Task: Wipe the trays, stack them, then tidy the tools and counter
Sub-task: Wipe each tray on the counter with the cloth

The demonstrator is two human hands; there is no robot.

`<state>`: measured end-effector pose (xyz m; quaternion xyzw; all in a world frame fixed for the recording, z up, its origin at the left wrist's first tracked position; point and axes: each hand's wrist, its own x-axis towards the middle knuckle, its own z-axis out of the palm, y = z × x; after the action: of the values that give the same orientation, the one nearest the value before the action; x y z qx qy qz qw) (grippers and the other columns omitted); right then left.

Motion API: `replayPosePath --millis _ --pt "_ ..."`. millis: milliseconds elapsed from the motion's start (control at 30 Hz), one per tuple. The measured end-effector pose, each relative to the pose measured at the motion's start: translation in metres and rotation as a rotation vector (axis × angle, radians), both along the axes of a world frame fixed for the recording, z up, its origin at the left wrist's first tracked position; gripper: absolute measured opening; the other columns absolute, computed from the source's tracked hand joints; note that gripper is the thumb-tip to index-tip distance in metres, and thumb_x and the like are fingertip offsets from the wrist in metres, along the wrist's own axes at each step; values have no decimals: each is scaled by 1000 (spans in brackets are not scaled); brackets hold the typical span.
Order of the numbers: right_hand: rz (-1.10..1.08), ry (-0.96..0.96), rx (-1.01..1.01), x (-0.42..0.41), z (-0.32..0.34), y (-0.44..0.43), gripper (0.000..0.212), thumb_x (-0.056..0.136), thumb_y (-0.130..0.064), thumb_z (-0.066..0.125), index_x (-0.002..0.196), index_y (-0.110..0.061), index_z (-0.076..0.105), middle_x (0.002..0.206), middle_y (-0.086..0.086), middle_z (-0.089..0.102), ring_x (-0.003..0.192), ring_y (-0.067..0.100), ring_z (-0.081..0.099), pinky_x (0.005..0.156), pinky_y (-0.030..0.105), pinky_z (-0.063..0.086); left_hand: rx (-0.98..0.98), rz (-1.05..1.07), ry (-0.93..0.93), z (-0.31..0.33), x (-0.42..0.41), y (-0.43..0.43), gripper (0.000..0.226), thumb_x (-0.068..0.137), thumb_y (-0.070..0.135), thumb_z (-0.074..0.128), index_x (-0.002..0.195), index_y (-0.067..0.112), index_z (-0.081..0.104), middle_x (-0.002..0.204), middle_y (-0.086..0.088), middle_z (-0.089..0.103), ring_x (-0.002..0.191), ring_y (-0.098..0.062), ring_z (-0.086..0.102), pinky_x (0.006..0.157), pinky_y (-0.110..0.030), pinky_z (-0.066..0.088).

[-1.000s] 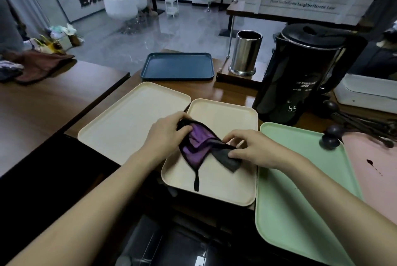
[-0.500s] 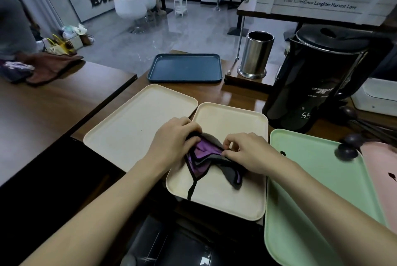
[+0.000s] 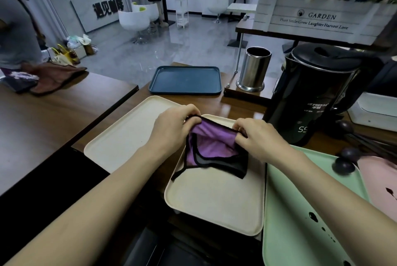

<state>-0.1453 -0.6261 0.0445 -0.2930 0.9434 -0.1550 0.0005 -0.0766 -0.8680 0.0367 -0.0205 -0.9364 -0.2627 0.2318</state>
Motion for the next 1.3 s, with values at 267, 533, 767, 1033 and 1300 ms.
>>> replayPosePath --millis 267,533,767,1033,1300 --pt "75 32 -201 -2 58 12 13 91 -30 58 96 -29 69 90 -10 68 89 17 60 75 31 44 308 -83 5 31 -6 -4 1 96 23 66 96 24 66 84 8 69 78 -13 64 74 -31 51" --pt "289 -244 173 37 -18 19 18 86 -46 65 89 -29 69 94 -14 66 90 7 58 85 35 48 -66 -151 -412 -44 27 6 8 95 38 63 97 32 66 91 10 70 90 -18 65 81 -38 50" --pt "256 -164 54 21 -26 21 48 77 -72 56 81 -25 59 87 -11 59 87 12 53 75 32 46 -97 -28 -242 -45 3 15 14 95 41 56 100 31 63 97 8 72 94 -22 65 77 -42 52" --pt "46 -227 177 -10 -24 15 50 82 -50 74 126 -34 56 132 -6 55 126 21 48 95 34 43 -205 52 -181 -55 -33 21 33 85 43 74 106 23 59 99 1 58 92 -28 55 77 -40 45" --pt "-7 -387 49 -5 -40 -2 49 82 -38 72 130 -29 60 114 -1 70 106 25 61 91 33 49 -28 233 -93 -49 11 16 15 98 45 58 95 30 55 90 10 59 80 -18 56 67 -39 47"
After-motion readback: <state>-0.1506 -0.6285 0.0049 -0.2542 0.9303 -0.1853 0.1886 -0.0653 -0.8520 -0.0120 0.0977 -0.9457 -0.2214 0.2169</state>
